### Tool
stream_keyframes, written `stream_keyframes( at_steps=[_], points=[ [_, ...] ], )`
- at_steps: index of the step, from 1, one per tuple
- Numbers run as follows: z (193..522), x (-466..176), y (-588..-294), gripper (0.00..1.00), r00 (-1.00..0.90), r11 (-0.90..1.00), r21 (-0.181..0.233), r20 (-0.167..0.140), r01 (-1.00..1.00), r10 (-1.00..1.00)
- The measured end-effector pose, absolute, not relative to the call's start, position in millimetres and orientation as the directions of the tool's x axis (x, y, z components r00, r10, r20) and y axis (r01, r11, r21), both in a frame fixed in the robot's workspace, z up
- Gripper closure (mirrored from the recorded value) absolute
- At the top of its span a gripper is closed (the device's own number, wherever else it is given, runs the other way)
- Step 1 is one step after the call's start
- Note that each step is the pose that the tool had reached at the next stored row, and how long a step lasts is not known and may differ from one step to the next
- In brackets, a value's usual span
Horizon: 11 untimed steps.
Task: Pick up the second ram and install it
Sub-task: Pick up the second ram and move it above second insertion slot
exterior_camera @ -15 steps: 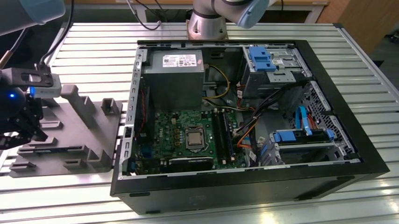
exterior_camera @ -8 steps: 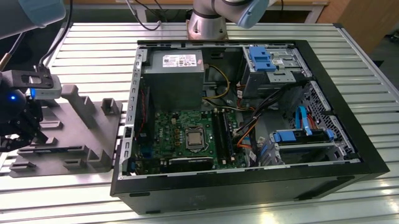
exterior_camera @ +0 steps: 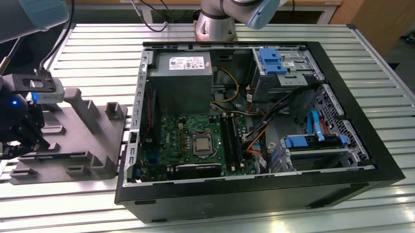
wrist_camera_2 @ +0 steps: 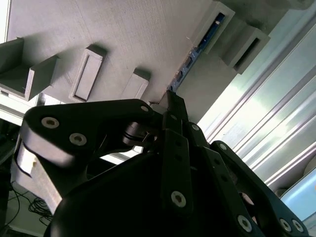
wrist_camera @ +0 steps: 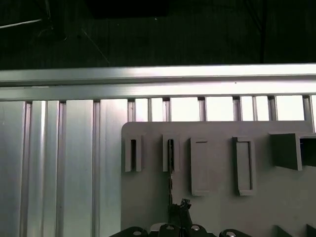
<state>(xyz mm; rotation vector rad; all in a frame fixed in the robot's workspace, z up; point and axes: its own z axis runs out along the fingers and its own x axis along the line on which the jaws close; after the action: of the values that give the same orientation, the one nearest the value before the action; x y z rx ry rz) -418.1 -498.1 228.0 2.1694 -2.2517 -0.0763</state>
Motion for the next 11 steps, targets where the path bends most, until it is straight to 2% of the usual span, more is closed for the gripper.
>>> stream_keyframes(
  at_steps=[11],
  points=[
    [224.7,-418.1,-501.2,0.89,-0.001,-0.001,0.045,-0.024,-0.999,-1.000]
  ],
)
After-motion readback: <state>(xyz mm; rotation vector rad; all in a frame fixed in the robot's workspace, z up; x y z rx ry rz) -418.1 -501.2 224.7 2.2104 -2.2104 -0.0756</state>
